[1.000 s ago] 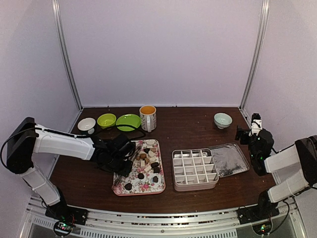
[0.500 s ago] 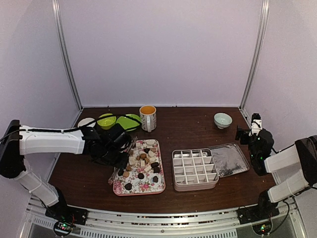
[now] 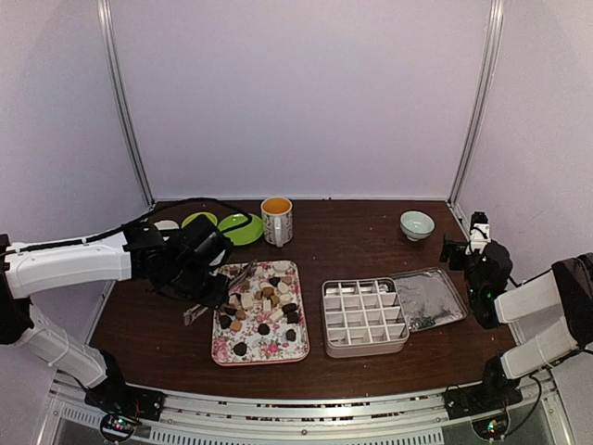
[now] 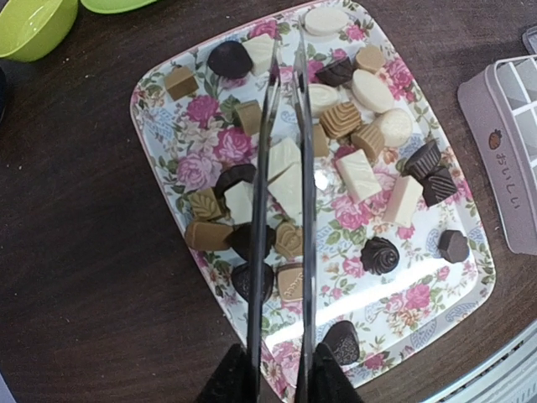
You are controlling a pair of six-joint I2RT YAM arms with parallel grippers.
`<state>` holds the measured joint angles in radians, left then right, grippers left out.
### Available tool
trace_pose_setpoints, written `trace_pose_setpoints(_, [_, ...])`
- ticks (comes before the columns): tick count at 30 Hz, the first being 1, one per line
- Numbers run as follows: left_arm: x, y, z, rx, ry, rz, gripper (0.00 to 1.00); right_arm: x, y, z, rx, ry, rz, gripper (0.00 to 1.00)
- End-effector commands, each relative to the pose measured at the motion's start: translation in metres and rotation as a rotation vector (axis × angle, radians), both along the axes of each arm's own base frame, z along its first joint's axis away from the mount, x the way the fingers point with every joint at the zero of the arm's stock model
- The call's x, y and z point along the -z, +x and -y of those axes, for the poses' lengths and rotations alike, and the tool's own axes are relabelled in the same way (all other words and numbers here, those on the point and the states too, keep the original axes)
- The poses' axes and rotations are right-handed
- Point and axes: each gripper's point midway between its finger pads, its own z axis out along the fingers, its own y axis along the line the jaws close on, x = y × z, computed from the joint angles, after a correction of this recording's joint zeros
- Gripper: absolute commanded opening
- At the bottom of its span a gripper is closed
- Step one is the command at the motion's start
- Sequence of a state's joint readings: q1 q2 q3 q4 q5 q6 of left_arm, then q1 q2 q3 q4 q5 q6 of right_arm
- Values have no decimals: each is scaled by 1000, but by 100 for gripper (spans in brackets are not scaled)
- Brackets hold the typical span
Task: Pack the chocolate
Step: Pick up the fake chocolate from the plate.
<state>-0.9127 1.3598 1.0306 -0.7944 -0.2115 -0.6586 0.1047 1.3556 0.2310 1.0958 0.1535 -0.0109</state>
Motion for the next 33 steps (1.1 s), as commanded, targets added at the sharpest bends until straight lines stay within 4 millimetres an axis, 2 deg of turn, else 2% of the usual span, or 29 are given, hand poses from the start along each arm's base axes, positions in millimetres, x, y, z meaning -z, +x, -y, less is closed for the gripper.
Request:
trace_pose_setpoints(1, [2, -13, -4, 1, -30, -44, 26, -5, 2, 4, 18, 12, 14, 100])
trace_pose_setpoints(10, [7, -14, -8, 9, 9, -54, 30, -5, 2, 4, 18, 12, 14, 100])
trace_pose_setpoints(18, [-5, -11, -23, -4, 79, -20, 35, -5, 2, 4, 17, 12, 14, 100])
trace_pose_setpoints(27, [-10, -1, -15, 10, 106, -13, 37, -5, 2, 4, 17, 12, 14, 100])
trace_pose_setpoints(33, [-4, 5, -11, 19, 123, -34, 37, -5, 2, 4, 17, 12, 14, 100])
